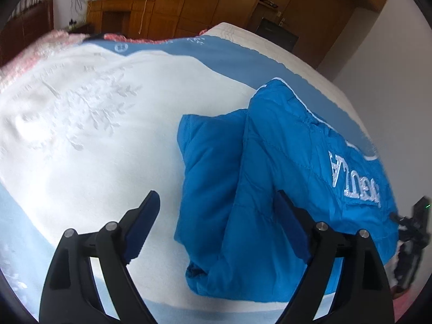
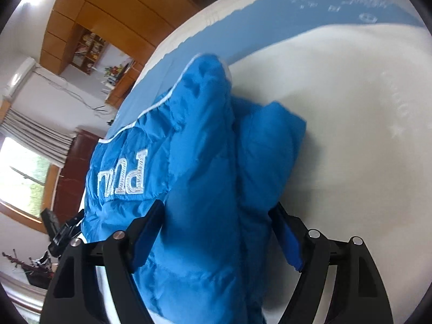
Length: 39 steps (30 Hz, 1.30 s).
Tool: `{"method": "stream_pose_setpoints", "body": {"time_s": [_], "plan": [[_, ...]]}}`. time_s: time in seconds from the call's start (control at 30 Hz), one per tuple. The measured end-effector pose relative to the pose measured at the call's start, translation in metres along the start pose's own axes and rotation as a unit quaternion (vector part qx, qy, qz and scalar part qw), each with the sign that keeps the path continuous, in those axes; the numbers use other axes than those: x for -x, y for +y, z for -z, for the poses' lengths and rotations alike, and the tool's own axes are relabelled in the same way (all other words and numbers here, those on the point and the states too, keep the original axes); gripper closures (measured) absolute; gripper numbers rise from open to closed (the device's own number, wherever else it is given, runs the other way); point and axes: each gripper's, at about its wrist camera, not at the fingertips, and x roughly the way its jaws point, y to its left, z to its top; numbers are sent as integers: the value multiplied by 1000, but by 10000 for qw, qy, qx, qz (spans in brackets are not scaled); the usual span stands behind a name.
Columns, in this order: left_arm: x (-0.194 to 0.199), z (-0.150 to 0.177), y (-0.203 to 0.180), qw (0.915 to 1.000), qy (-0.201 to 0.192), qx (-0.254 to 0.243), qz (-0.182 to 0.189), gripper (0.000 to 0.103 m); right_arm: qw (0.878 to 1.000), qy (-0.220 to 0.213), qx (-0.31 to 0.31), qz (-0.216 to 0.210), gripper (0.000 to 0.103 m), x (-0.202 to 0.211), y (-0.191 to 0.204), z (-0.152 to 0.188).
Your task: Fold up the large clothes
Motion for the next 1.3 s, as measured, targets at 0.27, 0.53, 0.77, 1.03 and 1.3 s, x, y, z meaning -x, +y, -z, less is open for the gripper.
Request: {"method": "stream_pose_setpoints", "body": {"time_s": [0.27,0.53,0.77,1.03,1.3], "plan": [[-29,-1,4,9944,145,565,885,40,9987,-72,-6,-513,44,-4,-12,1],[-6,1,-15,9962,-148,488,701,77,9935,-32,-242,-1108,81,4,-22,4],[12,3,-24,9949,-335,569,758,82,9905,-44,-373,-1320,85,25,-19,8],[54,22,-45,9963,-389,264,716,83,9920,12,-145,-1256,85,67,-4,33],[118,57,-67,9943,-593,-189,869,83,9900,-105,588,-1280,86,130,37,81]]}}
